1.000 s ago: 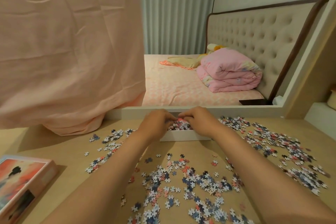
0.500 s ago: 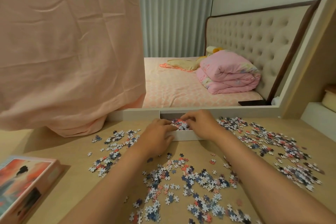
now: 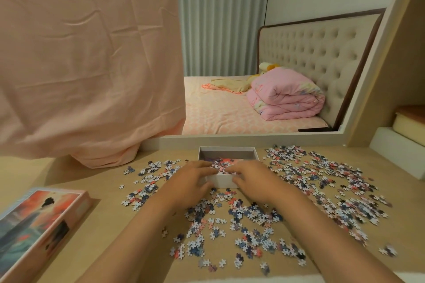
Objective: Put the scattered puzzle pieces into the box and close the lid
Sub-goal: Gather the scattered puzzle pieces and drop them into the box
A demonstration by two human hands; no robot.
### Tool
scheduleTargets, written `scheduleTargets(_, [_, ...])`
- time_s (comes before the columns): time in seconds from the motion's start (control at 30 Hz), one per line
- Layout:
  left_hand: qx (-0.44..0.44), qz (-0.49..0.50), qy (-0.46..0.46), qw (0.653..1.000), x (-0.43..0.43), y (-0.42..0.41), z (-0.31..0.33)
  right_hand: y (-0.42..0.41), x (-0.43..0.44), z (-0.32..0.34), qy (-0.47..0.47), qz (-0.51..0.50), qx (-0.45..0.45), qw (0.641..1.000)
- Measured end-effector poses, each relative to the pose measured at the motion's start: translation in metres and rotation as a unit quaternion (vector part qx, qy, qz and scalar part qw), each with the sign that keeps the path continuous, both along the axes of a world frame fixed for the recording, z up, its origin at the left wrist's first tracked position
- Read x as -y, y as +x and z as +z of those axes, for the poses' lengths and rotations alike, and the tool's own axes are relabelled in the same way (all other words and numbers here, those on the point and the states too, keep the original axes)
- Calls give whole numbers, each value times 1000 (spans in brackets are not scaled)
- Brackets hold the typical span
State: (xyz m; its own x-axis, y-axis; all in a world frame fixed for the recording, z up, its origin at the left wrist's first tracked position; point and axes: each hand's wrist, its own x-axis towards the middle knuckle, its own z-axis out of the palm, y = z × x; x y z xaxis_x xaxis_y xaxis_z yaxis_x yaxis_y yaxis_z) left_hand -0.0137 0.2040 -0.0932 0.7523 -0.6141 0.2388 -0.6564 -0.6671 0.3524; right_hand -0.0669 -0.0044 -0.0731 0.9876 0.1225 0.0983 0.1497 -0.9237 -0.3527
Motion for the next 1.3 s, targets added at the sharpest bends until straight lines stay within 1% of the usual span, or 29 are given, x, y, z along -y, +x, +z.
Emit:
scheduleTargets(0.07, [4, 11, -34, 999, -7, -6, 0, -9, -4, 4, -22, 3, 64, 998])
scheduleTargets(0.13, [21, 41, -71, 996, -16, -11, -1, -19, -11, 7, -18, 12, 113, 993])
scheduleTargets(0.17, [31, 57, -76, 995, -19, -14, -2, -22, -15, 7, -13, 20, 110, 994])
scheduleTargets(0.23, [35, 71, -55, 995, -25, -21, -7, -27, -23, 0, -31, 50, 59, 996])
scheduleTargets(0.33, [-7, 46, -9, 999, -29, -31, -19, -26, -30, -20, -93, 76, -10, 993])
scheduleTargets(0.37, [-17, 37, -5, 999, -29, -33, -23, -25, -30, -25, -103, 80, -22, 991])
scheduleTargets(0.43, [-9, 27, 6, 1000, -29, -37, -27, -25, -31, -31, -108, 93, -28, 989])
scheduleTargets(0.47, [-2, 23, 12, 1000, -30, -38, -28, -25, -32, -31, -100, 102, -24, 989])
scheduleTargets(0.53, [-11, 0, 20, 1000, -30, -41, -26, -29, -30, -26, -39, 103, -29, 994])
scheduleTargets(0.6, [-45, -37, 35, 998, -31, -44, -23, -35, -24, -17, 28, 90, -40, 995])
scheduleTargets(0.63, [-65, -50, 49, 995, -31, -45, -22, -38, -19, -12, 37, 83, -50, 995])
scheduleTargets(0.7, [-80, -60, 92, 991, -30, -49, -20, -45, -8, -3, 6, 62, -84, 995])
scheduleTargets(0.77, [-57, -66, 125, 988, -28, -49, -22, -51, 3, 2, -52, 20, -143, 988])
scheduleTargets(0.83, [-35, -70, 121, 990, -25, -47, -24, -53, 7, 3, -78, -7, -176, 981])
scheduleTargets(0.93, [-15, -74, 68, 995, -19, -44, -27, -49, 3, -6, -46, -1, -168, 985])
scheduleTargets(1.03, [-1, -69, 29, 997, -14, -45, -28, -43, -6, -15, -4, 4, -130, 992])
scheduleTargets(1.13, [19, -58, 2, 998, -16, -45, -26, -41, -12, -17, 11, 5, -96, 995])
scheduleTargets(1.2, [53, -36, 17, 998, -21, -44, -24, -44, -14, -15, -1, 3, -89, 996])
scheduleTargets(1.3, [50, -14, 110, 993, -26, -43, -25, -46, -17, -15, -67, 11, -129, 989])
